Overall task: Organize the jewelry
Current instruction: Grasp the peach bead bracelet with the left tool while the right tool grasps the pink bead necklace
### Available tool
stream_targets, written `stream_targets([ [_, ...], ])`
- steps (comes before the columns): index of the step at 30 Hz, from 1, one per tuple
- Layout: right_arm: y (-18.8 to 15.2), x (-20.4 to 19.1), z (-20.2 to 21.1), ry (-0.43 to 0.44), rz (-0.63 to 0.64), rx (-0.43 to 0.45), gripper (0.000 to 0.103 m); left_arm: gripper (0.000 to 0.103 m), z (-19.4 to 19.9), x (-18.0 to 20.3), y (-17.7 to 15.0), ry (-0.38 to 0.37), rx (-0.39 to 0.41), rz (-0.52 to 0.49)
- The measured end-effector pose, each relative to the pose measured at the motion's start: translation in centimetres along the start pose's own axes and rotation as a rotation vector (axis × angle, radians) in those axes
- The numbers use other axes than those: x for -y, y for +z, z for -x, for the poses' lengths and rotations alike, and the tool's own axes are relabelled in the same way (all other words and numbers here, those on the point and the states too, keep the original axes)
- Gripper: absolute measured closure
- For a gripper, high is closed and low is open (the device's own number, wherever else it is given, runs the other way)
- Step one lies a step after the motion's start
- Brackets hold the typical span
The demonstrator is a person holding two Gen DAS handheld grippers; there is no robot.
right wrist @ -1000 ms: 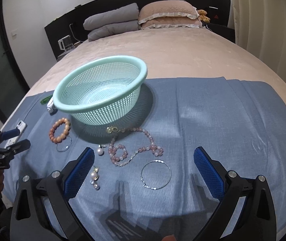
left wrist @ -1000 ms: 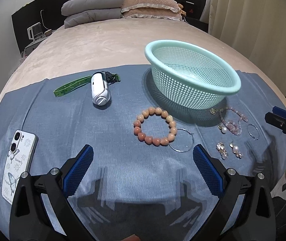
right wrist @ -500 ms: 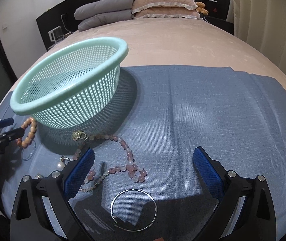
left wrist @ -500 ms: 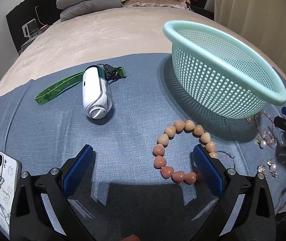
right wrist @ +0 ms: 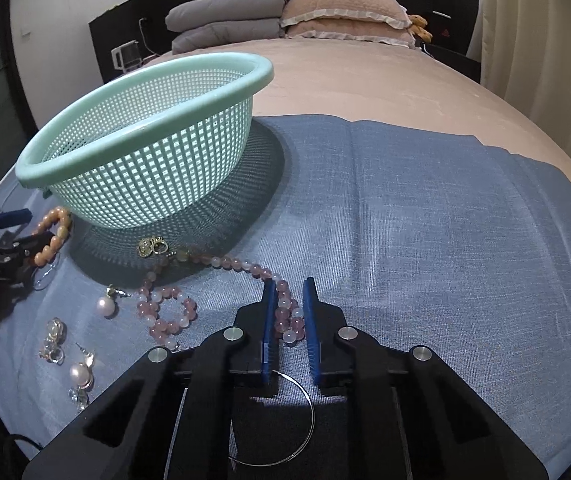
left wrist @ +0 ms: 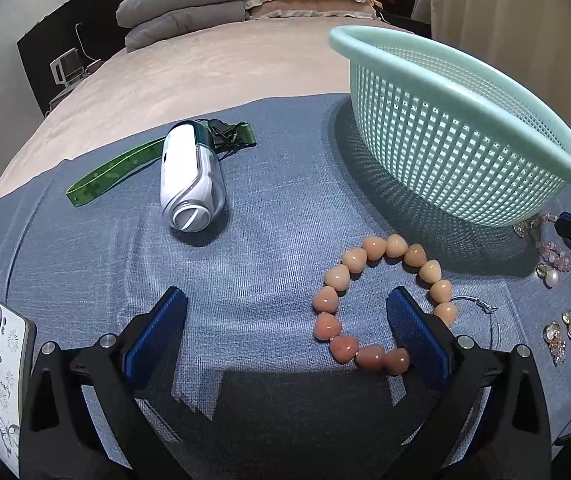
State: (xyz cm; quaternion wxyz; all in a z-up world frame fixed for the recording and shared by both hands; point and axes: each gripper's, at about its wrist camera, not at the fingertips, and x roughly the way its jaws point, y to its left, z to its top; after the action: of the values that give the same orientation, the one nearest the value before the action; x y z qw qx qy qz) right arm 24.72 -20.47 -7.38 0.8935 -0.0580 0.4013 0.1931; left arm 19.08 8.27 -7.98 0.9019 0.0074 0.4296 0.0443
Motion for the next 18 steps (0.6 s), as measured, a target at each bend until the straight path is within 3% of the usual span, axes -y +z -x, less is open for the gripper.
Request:
stream_targets([
  [4,-0.1,0.7,0.4,0.063,-0.033,0.010,0.093,0.011,0.4,0.1,-0.3,-0.029,0.022,-0.001],
  [5,-0.1,0.7,0.5,0.087,-0.038,0.006,0.095,0.020,0.6,0.4,-0.5,-0.041,0.034,-0.016],
  [6,-0.1,0.7,0.6,0.111,-0.046,0.003,0.097,0.037,0.8,0.8,-0.6,-0.066,0.043,-0.039],
  [9,0.0,0.7,1.4,0.194,-0.080,-0.003,0.097,0.063,1.3,2.3,-1.0,-0.099,0.050,-0.091],
  [13,0.4,0.2,2.7,0.206,-0.091,0.016,0.097,0.077,1.6,2.7,-0.9,-0.139,0.039,-0.069],
  [15,0.5,-0.2,3.6,0.217,-0.094,0.029,0.097,0.091,1.6,2.4,-0.9,-0.162,0.022,-0.048],
  [18,0.9,-0.9,5.1,0.224,-0.070,0.046,0.097,0.091,1.7,1.8,-0.5,-0.197,-0.008,-0.011],
])
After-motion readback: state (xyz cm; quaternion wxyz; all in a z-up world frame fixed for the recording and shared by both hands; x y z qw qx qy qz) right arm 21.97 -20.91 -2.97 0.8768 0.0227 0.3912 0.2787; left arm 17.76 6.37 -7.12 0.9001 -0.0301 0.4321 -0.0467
